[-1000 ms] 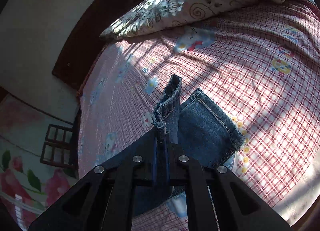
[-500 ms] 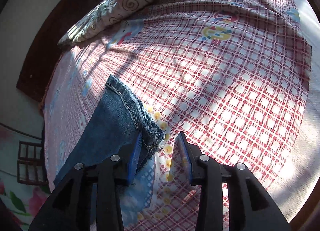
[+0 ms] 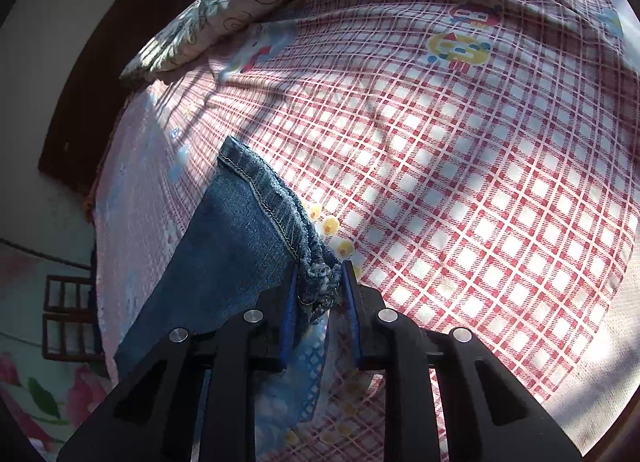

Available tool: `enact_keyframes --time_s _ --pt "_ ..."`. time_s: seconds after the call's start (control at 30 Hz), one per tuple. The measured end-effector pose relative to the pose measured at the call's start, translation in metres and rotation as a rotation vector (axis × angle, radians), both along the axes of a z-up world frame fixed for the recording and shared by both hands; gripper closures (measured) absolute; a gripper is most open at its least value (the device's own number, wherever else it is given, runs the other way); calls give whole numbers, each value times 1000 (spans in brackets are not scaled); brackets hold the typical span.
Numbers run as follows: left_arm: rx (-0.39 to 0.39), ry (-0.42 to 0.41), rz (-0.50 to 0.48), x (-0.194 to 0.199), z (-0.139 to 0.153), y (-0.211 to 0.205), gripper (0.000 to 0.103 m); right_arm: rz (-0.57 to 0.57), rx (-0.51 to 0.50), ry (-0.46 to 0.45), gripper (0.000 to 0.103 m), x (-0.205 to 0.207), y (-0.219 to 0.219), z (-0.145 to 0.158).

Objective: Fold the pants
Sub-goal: 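Fold the leg hem with the right tool over the jeans seat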

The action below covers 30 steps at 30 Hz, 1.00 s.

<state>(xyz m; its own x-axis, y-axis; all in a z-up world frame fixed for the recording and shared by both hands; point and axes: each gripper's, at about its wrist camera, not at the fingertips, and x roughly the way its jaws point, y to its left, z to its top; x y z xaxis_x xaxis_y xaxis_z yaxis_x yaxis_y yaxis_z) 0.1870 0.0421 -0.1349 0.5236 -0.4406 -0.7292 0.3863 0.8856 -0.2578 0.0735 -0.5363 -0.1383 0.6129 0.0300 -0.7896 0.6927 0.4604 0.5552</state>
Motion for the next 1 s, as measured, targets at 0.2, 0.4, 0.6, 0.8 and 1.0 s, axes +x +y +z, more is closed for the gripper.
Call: enact_keyframes --time_s 0.2,0.4,0.6,0.8,1.0 --pt "-30 2 -12 -1 0 4 2 41 -110 -24 85 3 17 41" --pt "-43 5 -20 -1 1 6 2 211 -369 -59 85 35 80 124" --pt "-35 14 -8 -2 7 10 2 488 -596 -184 85 81 206 178" --pt "-38 4 44 -9 17 36 2 758 -622 -181 85 117 332 127" --pt "-32 -1 75 -18 25 63 2 941 -678 6 85 129 411 18"
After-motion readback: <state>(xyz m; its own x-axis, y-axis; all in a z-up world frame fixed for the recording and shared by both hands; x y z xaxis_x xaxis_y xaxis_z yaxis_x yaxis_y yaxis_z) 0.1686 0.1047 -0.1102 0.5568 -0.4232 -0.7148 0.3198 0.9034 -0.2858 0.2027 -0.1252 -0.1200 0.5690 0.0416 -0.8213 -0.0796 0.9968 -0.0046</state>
